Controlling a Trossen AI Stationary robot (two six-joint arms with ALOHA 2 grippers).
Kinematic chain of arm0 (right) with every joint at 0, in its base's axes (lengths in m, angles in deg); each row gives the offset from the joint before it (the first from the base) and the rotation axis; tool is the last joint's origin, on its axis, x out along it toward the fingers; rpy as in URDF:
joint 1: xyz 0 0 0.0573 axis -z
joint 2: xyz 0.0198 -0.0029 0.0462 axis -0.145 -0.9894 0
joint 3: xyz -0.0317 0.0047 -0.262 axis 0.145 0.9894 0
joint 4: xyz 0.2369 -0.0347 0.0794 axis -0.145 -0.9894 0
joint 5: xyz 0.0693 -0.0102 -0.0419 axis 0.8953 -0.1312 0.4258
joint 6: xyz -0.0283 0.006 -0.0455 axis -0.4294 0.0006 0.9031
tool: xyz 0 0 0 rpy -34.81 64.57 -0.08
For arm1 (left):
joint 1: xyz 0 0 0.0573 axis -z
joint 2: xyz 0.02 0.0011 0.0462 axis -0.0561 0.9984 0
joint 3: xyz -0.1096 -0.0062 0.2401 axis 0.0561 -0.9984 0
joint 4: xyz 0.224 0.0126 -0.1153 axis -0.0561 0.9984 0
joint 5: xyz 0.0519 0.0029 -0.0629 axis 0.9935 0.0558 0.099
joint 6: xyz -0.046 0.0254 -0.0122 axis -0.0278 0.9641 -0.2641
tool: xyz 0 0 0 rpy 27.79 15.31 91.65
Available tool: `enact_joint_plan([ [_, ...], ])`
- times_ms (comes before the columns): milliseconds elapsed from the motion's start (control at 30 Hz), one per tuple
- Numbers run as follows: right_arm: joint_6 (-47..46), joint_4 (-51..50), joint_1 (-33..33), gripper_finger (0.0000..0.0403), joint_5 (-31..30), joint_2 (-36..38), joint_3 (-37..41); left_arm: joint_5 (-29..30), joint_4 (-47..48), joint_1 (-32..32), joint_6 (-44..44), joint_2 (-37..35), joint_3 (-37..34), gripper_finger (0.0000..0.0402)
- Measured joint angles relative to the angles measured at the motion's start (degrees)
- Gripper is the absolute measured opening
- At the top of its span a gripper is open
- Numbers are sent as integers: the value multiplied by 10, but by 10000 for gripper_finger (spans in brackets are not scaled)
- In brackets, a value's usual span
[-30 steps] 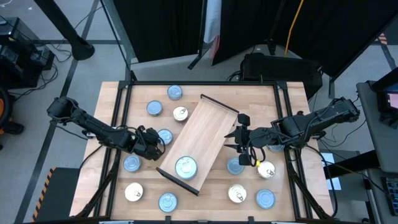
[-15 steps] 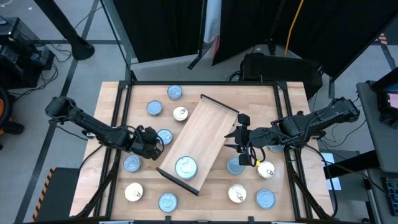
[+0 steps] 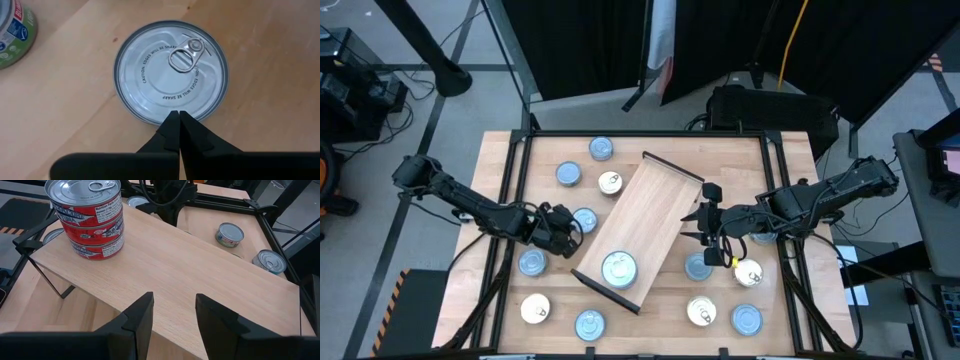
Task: Stack canned seafood by type on shelf
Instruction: Put the light blue tuna can on the shelf
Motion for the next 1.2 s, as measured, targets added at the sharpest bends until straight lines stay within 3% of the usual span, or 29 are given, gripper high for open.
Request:
enact_joint_plan([
  [467, -1, -7, 0, 139, 0, 0, 0, -4, 9, 44, -40, 0, 0, 0],
  [767, -1, -9, 0, 139, 0, 0, 0, 30, 17, 85, -80, -5, 0, 0],
  [1200, -1, -9, 0, 139, 0, 0, 0, 8, 32, 115, -118, -16, 0, 0],
])
